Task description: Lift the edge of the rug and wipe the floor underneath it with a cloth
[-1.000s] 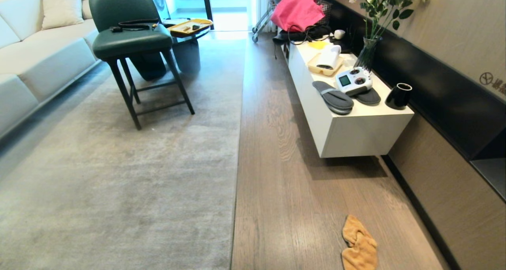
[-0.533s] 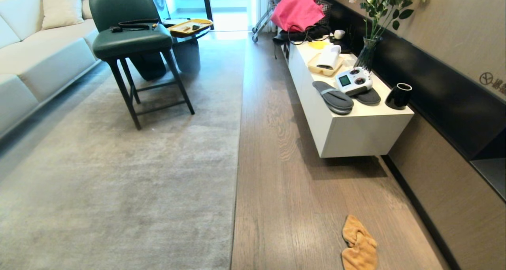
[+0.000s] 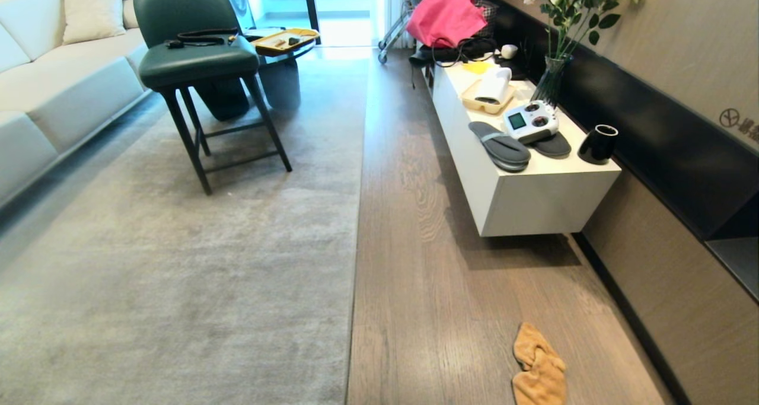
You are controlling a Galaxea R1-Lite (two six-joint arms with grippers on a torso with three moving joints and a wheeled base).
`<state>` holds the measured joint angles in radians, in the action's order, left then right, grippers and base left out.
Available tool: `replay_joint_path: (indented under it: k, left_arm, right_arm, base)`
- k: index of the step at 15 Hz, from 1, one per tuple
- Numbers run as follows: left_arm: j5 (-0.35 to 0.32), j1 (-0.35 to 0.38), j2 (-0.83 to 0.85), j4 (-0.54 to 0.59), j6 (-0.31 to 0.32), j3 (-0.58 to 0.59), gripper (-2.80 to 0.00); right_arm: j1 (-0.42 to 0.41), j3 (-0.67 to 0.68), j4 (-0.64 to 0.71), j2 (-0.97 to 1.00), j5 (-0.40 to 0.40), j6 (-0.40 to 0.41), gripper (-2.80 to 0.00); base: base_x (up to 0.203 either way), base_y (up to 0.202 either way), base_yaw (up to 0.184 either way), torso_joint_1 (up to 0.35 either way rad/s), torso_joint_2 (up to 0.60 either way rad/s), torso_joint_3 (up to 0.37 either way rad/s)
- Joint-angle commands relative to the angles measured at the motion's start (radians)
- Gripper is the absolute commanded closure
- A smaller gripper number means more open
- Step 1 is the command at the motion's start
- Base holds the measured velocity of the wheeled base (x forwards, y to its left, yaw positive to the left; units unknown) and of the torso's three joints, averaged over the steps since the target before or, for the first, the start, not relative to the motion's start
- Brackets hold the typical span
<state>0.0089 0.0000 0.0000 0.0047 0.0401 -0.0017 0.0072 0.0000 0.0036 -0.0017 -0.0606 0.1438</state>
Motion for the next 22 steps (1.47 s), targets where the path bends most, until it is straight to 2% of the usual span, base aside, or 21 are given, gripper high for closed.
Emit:
replay_joint_path:
  k: [1,8,22]
  left_arm:
    - [0.000,0.000,0.000,0.000,0.000,0.000,0.00]
    - [0.000,0.000,0.000,0.000,0.000,0.000,0.00]
    - [-0.001,0.000,0.000,0.000,0.000,0.000,0.00]
  right_arm:
    - [0.000,0.000,-0.001,0.002,-0.001,0.000,0.00]
    - [0.000,0.000,-0.001,0.002,0.001,0.002,0.00]
    - [0.000,0.000,-0.001,0.002,-0.001,-0.001,0.00]
  base:
    - [0.000,0.000,0.000,0.000,0.00,0.000]
    - [0.000,0.000,0.000,-0.003,-0.02,-0.020]
    - [0.000,0.000,0.000,0.012,-0.41,-0.396]
